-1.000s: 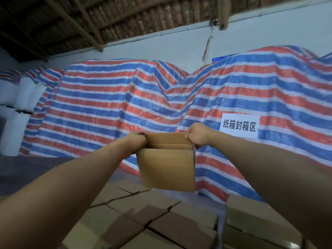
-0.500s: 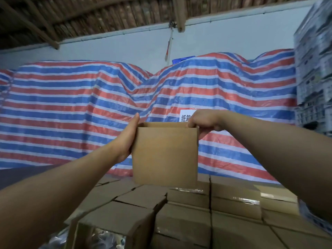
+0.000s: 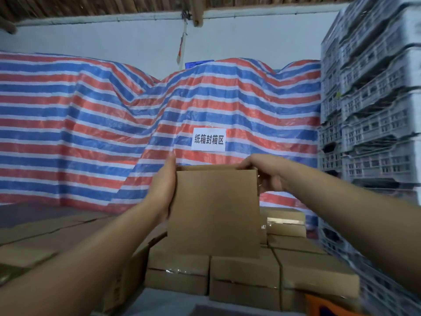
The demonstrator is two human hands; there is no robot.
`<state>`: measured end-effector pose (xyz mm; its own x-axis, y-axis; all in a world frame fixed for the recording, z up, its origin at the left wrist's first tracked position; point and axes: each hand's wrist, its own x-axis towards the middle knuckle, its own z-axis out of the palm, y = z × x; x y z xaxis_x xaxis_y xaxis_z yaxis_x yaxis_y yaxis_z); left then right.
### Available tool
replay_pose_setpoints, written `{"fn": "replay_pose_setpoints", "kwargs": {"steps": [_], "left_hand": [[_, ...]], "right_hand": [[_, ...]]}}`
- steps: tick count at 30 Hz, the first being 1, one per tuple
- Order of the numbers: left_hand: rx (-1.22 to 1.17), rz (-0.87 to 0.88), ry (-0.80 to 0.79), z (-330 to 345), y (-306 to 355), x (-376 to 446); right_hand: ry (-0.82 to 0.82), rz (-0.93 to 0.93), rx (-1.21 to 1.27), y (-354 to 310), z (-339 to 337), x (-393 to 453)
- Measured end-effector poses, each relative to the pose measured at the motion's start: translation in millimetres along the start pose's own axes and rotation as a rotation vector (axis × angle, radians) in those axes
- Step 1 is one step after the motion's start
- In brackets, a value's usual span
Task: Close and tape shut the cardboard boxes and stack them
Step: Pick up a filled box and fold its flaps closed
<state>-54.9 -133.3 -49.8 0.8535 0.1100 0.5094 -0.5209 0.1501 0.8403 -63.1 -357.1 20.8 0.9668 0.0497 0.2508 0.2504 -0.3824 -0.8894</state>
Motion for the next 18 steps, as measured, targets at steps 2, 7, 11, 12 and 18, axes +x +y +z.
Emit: {"fn": "replay_pose_setpoints", "kwargs": {"steps": [2, 7, 11, 12, 18], "left_hand": [[0.008, -0.015, 0.004, 7.6, -15.0, -7.2], [0.026, -0.109, 0.01, 17.6, -55.6, -26.7], [0.076, -0.146, 0.002, 13.6, -86.6, -39.3], [0.079, -0.155, -0.007, 11.9, -94.8, -41.2], [0.088, -0.181, -0.007, 14.8, -132.1, -49.4]], "right_hand": [[0.041, 0.043, 0.151, 27.0, 1.8, -7.7], [0.059, 0.126, 0.474, 86.1, 20.5, -20.3], [0.093, 0.191, 0.557, 126.2, 35.3, -24.3], [0.097, 0.206, 0.57, 135.7, 38.1, -25.7], [0.152, 0.241, 0.622, 177.4, 47.9, -30.7]]}}
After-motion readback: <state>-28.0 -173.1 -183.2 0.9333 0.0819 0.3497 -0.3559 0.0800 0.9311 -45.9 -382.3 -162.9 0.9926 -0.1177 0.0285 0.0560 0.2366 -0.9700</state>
